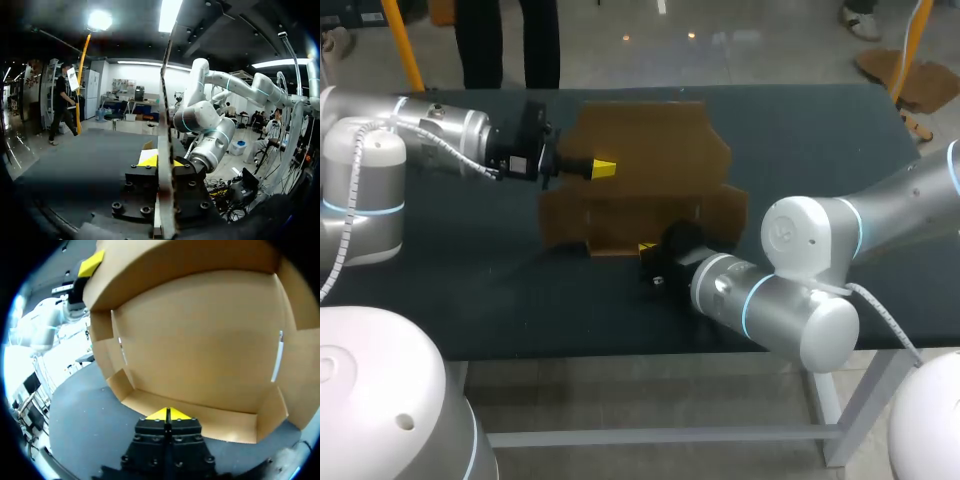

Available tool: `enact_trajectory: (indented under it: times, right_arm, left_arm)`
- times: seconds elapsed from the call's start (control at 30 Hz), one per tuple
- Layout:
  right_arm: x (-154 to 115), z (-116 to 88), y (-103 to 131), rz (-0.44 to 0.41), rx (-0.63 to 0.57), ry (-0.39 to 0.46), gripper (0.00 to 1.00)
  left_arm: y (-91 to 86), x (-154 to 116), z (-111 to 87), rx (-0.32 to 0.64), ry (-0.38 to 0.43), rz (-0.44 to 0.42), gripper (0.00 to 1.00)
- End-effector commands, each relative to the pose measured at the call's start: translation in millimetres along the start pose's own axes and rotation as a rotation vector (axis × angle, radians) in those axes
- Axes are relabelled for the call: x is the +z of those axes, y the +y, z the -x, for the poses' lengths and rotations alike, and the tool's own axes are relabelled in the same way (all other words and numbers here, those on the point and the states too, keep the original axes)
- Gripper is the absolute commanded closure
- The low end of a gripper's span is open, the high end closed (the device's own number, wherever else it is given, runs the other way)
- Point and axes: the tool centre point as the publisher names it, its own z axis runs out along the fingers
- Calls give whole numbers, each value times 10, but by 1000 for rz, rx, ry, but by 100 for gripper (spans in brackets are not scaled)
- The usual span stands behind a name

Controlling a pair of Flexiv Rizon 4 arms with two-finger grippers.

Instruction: Assemble the packaging by folding the flat box into shape, placing the metal phone stand inside, and closing the box properly

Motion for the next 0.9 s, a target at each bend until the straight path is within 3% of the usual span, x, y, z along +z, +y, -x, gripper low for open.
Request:
enact_trajectory:
  times: [0.03,0.9]
  right_arm:
    - [26,3,-41,5,0,-3,100]
    - [26,3,-41,5,0,-3,100]
  left_arm:
    - [46,-5,6,3,3,-12,100]
    - [88,-14,17,-12,-3,-2,100]
